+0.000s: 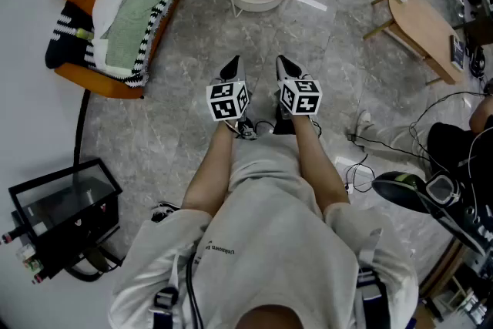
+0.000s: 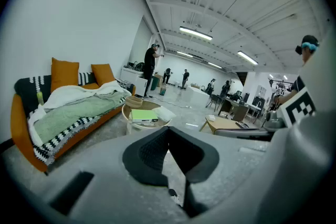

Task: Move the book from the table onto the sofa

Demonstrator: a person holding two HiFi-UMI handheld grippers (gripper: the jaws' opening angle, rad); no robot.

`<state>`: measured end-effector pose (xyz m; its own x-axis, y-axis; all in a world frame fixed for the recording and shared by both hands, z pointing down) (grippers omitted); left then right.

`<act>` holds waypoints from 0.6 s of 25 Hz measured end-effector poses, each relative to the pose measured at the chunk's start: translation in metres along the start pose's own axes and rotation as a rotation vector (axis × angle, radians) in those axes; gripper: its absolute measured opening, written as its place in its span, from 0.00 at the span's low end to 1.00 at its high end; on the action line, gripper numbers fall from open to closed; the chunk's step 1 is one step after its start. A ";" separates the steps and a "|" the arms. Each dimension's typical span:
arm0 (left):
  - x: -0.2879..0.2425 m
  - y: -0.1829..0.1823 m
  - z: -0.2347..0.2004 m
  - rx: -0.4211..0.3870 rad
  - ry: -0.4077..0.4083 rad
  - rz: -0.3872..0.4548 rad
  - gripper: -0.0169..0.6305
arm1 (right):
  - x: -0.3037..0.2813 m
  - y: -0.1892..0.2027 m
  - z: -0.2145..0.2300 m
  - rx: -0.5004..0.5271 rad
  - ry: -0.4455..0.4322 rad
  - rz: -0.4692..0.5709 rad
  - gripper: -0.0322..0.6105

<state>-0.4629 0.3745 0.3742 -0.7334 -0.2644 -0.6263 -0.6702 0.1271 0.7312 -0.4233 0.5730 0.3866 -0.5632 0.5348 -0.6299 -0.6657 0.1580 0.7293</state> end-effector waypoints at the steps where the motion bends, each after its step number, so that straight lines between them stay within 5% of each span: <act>1: -0.004 -0.002 0.000 -0.004 -0.003 0.000 0.04 | -0.002 -0.002 0.003 -0.003 -0.002 0.001 0.06; 15: -0.046 -0.019 0.007 0.045 -0.073 -0.035 0.04 | -0.031 -0.036 0.043 0.007 -0.068 -0.004 0.06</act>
<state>-0.4166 0.3910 0.3873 -0.7145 -0.1991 -0.6706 -0.6990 0.1627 0.6964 -0.3612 0.5865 0.3912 -0.5258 0.5892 -0.6134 -0.6643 0.1659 0.7288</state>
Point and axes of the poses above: the fingertips, and each gripper's own axes: x backward along the fingers, z to its right, y out of its underside, the point moved 10 cm from there along x, backward along the fingers, and after that the axes turned 15 degrees about -z, right-handed, at the moved point
